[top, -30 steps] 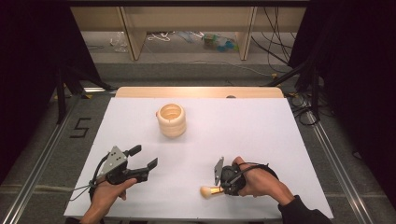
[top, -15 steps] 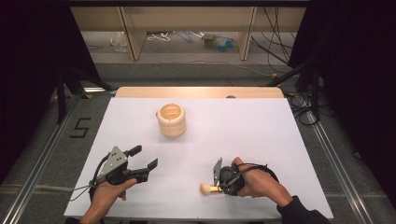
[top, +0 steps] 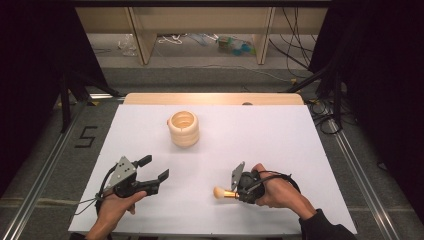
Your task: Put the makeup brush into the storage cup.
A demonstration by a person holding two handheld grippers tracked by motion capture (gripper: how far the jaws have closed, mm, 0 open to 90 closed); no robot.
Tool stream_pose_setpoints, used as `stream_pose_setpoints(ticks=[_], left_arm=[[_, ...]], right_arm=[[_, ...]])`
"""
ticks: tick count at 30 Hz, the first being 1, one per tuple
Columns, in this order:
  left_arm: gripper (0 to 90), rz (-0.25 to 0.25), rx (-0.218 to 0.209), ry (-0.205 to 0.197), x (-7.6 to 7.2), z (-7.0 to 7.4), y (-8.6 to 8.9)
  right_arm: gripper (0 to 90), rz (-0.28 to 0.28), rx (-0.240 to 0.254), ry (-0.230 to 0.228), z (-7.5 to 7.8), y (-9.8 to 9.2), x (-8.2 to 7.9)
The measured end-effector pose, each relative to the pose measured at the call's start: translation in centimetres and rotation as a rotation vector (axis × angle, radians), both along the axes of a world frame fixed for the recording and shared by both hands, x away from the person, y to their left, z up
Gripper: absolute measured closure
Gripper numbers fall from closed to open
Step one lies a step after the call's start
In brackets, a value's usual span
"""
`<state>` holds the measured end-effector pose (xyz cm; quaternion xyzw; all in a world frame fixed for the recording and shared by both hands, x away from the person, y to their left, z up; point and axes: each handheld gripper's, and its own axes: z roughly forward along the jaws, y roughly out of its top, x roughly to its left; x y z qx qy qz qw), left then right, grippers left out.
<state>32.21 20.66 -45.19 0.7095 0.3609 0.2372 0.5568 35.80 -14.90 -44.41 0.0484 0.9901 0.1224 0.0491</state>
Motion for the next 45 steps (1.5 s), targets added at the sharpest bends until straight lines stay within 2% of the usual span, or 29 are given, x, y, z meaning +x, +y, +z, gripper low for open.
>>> stream_pose_setpoints(ticks=[2, 5, 6, 7, 9, 11, 14, 18, 21, 22, 25, 26, 28, 29, 31, 32, 33, 35, 38, 39, 42, 44, 45], left_arm=[[20.3, 0.005, -0.013, -0.001, 0.1, 0.1, 0.0], [20.4, -0.003, 0.001, -0.003, 0.0, 0.0, 0.0], [20.3, 0.000, -0.002, 0.000, 0.0, 0.0, 0.0], [20.3, 0.004, -0.014, 0.003, 0.0, 0.1, 0.0], [20.4, -0.004, -0.008, -0.007, 0.1, 0.1, 0.0], [20.4, -0.002, 0.001, -0.003, 0.0, 0.0, 0.0], [20.4, -0.003, -0.009, -0.007, 0.1, 0.1, 0.0], [20.4, -0.003, -0.008, -0.004, 0.1, 0.1, 0.0], [20.4, -0.008, -0.006, 0.000, 0.0, 0.0, -0.1], [20.3, -0.008, -0.009, 0.004, 0.0, 0.0, -0.1], [20.3, -0.011, -0.028, 0.008, 0.0, 0.1, -0.2], [20.3, -0.021, -0.047, 0.022, 0.0, 0.0, -0.3], [20.3, -0.025, -0.054, 0.033, -0.1, 0.0, -0.3], [20.3, -0.028, -0.068, 0.040, -0.1, 0.1, -0.4], [20.3, -0.037, -0.091, 0.047, -0.1, 0.1, -0.6], [20.2, -0.044, -0.087, 0.048, -0.2, 0.1, -0.7], [20.2, -0.051, -0.083, 0.054, -0.3, 0.0, -0.9], [20.2, -0.067, -0.084, 0.049, -0.4, 0.1, -1.3], [20.4, -0.088, -0.088, 0.061, -0.7, 0.0, -2.1], [20.4, -0.101, -0.076, 0.056, -0.8, 0.0, -2.4], [20.4, -0.119, -0.082, 0.060, -1.1, 0.0, -3.3], [20.2, -0.145, -0.070, 0.050, -1.2, 0.0, -3.7], [20.0, -0.142, -0.069, 0.052, -1.4, 0.0, -3.9]], right_arm=[[74.5, -0.038, 0.049, -0.015, 0.4, -0.3, 0.3], [74.5, -0.089, 0.117, -0.032, 1.1, -0.9, 0.9], [74.5, -0.115, 0.156, -0.032, 1.2, -1.1, 1.1], [74.6, -0.131, 0.183, -0.043, 1.4, -1.3, 1.4], [74.5, -0.155, 0.251, -0.083, 1.6, -1.6, 1.7], [74.6, -0.192, 0.298, -0.099, 1.9, -1.9, 1.9], [74.5, -0.240, 0.375, -0.095, 2.1, -2.4, 2.4], [74.6, -0.294, 0.457, -0.113, 2.2, -3.2, 2.9], [74.5, -0.315, 0.526, -0.119, 2.4, -3.5, 3.1], [74.6, -0.324, 0.535, -0.108, 2.6, -3.6, 3.1], [74.5, -0.338, 0.606, -0.121, 3.0, -3.8, 3.2], [74.6, -0.339, 0.638, -0.118, 3.1, -3.8, 3.2], [74.5, -0.344, 0.675, -0.122, 3.2, -3.9, 3.2], [74.5, -0.340, 0.690, -0.114, 3.3, -3.9, 3.1], [74.5, -0.333, 0.719, -0.130, 3.5, -3.8, 3.0], [74.5, -0.334, 0.726, -0.119, 3.6, -3.7, 2.9], [74.5, -0.333, 0.737, -0.136, 3.6, -3.7, 2.9], [74.5, -0.334, 0.762, -0.122, 3.6, -3.7, 2.9], [74.5, -0.327, 0.777, -0.135, 3.8, -3.6, 2.8], [74.5, -0.329, 0.781, -0.130, 3.9, -3.6, 2.6], [74.5, -0.314, 0.803, -0.132, 4.2, -3.4, 2.3], [74.5, -0.307, 0.810, -0.131, 4.3, -3.3, 2.1], [74.5, -0.307, 0.815, -0.124, 4.4, -3.1, 2.0]])
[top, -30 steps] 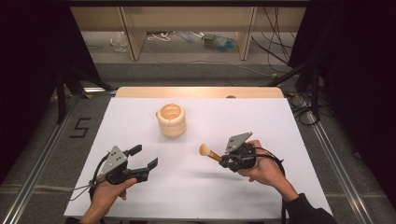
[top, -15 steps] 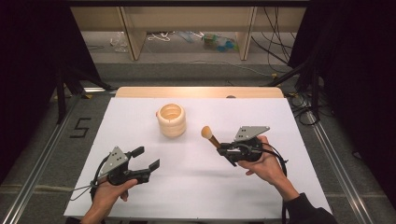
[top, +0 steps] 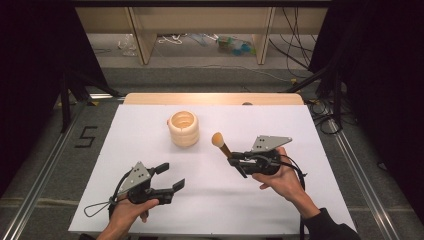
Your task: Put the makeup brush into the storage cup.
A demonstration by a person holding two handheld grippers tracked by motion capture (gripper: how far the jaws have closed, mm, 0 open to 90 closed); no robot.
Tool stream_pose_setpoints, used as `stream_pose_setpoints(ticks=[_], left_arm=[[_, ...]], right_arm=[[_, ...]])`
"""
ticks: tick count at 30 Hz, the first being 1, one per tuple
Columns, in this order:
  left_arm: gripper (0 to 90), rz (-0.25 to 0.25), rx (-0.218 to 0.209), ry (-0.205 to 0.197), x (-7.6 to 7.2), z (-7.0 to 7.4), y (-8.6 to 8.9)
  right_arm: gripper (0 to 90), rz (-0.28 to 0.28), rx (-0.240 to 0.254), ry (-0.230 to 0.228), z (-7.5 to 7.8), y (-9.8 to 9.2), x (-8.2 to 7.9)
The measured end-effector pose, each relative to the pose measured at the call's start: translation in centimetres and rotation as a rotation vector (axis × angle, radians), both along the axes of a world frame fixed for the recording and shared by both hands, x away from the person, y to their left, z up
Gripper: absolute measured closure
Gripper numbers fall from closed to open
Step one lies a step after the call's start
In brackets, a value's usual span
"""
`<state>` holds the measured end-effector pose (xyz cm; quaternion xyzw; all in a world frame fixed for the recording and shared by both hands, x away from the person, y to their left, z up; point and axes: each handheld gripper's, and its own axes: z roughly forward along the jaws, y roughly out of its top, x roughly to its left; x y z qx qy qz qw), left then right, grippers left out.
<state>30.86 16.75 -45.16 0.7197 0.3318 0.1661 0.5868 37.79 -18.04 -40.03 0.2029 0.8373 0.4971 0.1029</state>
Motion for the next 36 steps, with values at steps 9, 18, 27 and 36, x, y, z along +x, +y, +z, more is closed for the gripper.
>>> stream_pose_setpoints(ticks=[9, 18, 27, 36], left_arm=[[19.1, -0.061, -0.064, 0.034, -0.9, 0.0, -2.5], [19.1, -0.112, -0.037, 0.006, -1.2, -0.1, -4.4], [20.1, -0.139, -0.043, 0.014, -1.4, -0.3, -5.9], [22.4, -0.161, -0.044, -0.005, -0.9, -0.5, -6.8]], right_arm=[[74.5, 0.042, 0.039, -0.022, 0.5, 1.6, -1.1], [74.5, 0.075, 0.073, -0.027, 0.7, 2.9, -2.0], [74.5, 0.115, 0.097, -0.024, 0.7, 4.0, -2.7], [74.5, 0.132, 0.119, -0.019, 0.6, 4.4, -3.0]])
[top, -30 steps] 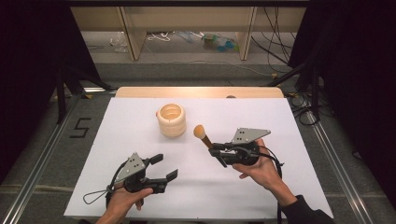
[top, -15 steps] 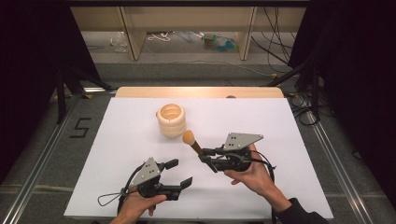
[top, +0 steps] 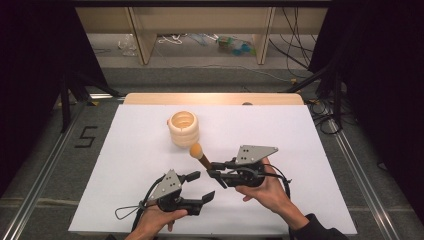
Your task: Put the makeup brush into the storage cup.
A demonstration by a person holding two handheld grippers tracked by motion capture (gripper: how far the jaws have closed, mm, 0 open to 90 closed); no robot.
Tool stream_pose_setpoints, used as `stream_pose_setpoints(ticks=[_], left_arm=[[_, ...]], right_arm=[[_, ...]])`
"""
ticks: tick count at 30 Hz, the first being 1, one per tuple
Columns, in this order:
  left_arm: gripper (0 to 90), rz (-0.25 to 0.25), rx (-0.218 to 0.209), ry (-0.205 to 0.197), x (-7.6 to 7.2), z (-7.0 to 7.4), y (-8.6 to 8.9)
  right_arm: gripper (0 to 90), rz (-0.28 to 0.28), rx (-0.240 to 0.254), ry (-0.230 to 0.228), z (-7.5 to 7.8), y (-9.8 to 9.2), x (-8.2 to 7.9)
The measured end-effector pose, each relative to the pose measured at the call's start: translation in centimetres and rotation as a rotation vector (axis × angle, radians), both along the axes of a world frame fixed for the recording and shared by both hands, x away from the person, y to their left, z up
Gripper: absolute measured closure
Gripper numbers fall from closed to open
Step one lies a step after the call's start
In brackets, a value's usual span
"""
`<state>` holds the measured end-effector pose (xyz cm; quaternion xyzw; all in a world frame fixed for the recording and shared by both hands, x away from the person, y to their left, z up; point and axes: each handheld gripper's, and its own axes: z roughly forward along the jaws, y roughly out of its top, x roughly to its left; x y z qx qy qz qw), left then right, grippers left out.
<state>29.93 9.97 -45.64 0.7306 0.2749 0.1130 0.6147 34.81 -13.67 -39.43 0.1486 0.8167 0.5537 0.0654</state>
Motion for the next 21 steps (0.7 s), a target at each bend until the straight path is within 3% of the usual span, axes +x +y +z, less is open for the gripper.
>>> stream_pose_setpoints(ticks=[1, 3, 5, 6, 9, 11, 12, 21], left_arm=[[23.0, 0.007, -0.010, 0.017, -0.1, 0.0, -0.1], [24.3, -0.008, -0.002, -0.002, 0.1, 0.0, -0.2], [25.3, 0.001, -0.014, 0.018, 0.0, -0.1, -0.4], [25.9, -0.010, -0.008, 0.005, 0.2, -0.1, -0.5], [28.1, -0.011, -0.015, 0.016, 0.1, -0.1, -0.8], [29.8, -0.027, -0.006, -0.003, 0.2, -0.1, -0.8], [30.9, -0.016, -0.014, 0.013, 0.1, -0.1, -0.9], [40.2, -0.039, -0.030, 0.020, 0.2, -0.2, -1.1]], right_arm=[[74.5, 0.006, -0.001, 0.000, 0.0, 0.0, 0.0], [74.5, 0.006, -0.005, 0.002, 0.0, 0.1, -0.1], [74.5, 0.011, 0.003, 0.000, -0.1, 0.2, -0.1], [74.5, 0.012, 0.005, -0.002, -0.1, 0.3, -0.2], [74.5, 0.023, 0.002, 0.008, -0.1, 0.4, -0.3], [74.5, 0.028, 0.006, 0.010, -0.1, 0.5, -0.4], [74.5, 0.033, 0.007, 0.012, -0.2, 0.6, -0.4], [74.5, 0.054, 0.007, 0.025, -0.5, 1.0, -0.6]])
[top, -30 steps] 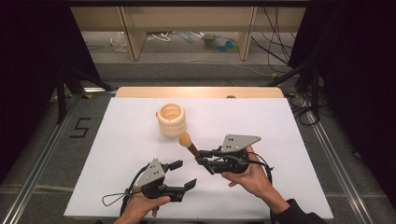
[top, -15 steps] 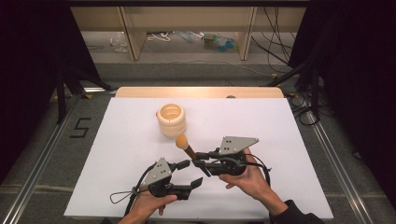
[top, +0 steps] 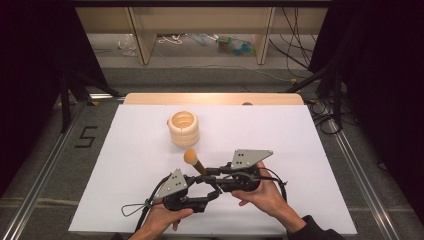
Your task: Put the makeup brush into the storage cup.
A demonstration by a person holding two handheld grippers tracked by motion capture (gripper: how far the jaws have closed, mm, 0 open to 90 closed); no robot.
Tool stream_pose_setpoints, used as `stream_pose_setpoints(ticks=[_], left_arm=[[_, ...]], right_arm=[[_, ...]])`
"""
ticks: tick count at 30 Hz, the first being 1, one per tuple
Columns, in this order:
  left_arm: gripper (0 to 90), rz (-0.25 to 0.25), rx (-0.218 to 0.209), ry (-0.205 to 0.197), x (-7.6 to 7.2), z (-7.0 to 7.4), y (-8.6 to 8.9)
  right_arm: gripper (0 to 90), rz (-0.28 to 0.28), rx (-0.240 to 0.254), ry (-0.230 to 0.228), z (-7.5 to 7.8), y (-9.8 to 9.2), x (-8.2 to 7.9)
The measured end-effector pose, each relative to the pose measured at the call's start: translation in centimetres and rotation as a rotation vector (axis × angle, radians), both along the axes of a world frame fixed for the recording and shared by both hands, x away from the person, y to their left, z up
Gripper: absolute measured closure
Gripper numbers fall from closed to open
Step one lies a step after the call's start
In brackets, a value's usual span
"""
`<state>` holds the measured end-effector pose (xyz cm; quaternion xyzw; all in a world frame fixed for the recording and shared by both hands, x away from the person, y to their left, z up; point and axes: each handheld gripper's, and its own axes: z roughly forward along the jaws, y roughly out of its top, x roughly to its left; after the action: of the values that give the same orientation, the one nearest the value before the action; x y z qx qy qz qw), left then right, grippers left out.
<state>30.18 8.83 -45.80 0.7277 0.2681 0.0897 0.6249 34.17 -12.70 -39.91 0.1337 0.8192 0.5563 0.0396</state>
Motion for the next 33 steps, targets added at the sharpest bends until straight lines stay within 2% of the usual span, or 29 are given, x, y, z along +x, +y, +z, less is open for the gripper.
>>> stream_pose_setpoints(ticks=[9, 17, 24, 25, 26, 27, 30, 31, 33], left_arm=[[49.0, -0.012, -0.019, 0.009, 0.17, 0.00, -0.01], [57.5, -0.025, -0.043, 0.008, 0.21, 0.06, -0.01], [66.0, -0.018, -0.045, 0.004, 0.11, 0.15, 0.08], [67.4, -0.028, -0.038, -0.013, 0.21, 0.17, 0.14], [68.3, -0.022, -0.043, -0.002, 0.13, 0.16, 0.11], [69.4, -0.024, -0.037, -0.011, 0.20, 0.15, 0.17], [71.4, -0.023, -0.057, 0.007, 0.20, 0.18, 0.24], [71.9, -0.033, -0.048, -0.009, 0.32, 0.20, 0.33], [73.0, -0.021, -0.057, 0.014, 0.28, 0.18, 0.33]], right_arm=[[74.5, 0.000, -0.005, 0.003, -0.12, 0.10, -0.11], [74.5, 0.002, 0.012, 0.006, -0.30, 0.24, -0.16], [74.5, 0.004, 0.005, 0.010, -0.25, 0.22, -0.24], [74.5, 0.005, 0.006, 0.011, -0.26, 0.22, -0.25], [74.5, 0.006, 0.006, 0.012, -0.26, 0.22, -0.25], [74.6, 0.009, 0.004, 0.012, -0.25, 0.22, -0.28], [74.5, 0.011, 0.009, 0.008, -0.21, 0.25, -0.32], [74.5, 0.010, 0.009, 0.004, -0.18, 0.22, -0.31], [74.5, 0.009, 0.009, 0.001, -0.14, 0.20, -0.32]])
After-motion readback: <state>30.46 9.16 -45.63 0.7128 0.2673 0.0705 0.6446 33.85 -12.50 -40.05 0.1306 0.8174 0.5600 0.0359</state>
